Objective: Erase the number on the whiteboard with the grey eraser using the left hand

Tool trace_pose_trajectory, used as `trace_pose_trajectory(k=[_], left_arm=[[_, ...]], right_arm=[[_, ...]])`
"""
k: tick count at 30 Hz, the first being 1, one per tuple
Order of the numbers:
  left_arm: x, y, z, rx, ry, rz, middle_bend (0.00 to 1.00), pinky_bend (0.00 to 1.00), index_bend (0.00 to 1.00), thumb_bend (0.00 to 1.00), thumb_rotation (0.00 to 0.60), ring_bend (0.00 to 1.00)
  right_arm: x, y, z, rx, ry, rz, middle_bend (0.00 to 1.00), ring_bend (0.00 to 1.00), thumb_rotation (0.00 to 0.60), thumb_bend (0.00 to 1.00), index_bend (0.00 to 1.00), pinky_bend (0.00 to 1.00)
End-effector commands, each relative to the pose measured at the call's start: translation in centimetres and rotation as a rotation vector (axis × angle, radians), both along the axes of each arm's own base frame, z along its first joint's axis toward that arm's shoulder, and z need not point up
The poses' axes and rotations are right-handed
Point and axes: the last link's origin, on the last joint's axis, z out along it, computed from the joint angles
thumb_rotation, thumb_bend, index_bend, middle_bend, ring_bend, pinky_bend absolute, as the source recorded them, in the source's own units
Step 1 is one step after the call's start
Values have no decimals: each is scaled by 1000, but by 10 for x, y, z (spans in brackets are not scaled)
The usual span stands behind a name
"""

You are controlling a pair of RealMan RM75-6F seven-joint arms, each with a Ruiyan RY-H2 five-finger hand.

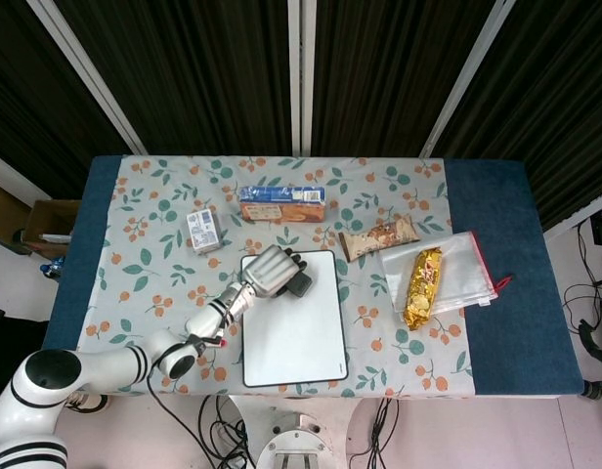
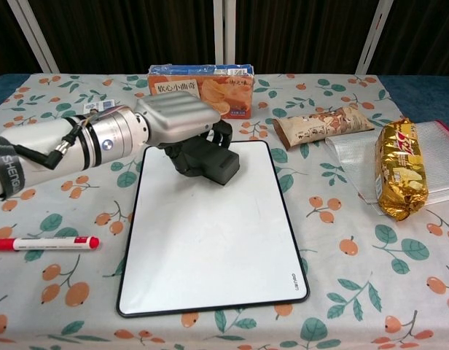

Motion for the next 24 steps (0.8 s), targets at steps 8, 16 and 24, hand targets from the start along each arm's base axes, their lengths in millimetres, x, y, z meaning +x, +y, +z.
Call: trace_pose_trajectory(k=[8,16,24], left_arm=[[19,-39,-7,-94,-18,-132,575,489,615,414,600,465],[19,-75,-6,-162,1,-213,575,489,616,414,600,465],[14,-85,2,-164,14,-232,573,491,628,413,600,465]], right_arm=[[0,0,-3,11,0,2,0,0,600,231,0,0],[1,0,-4,17,-3,13,0,0,600,230,0,0],[3,-1,-5,24,2,20,0,0,600,230,0,0]])
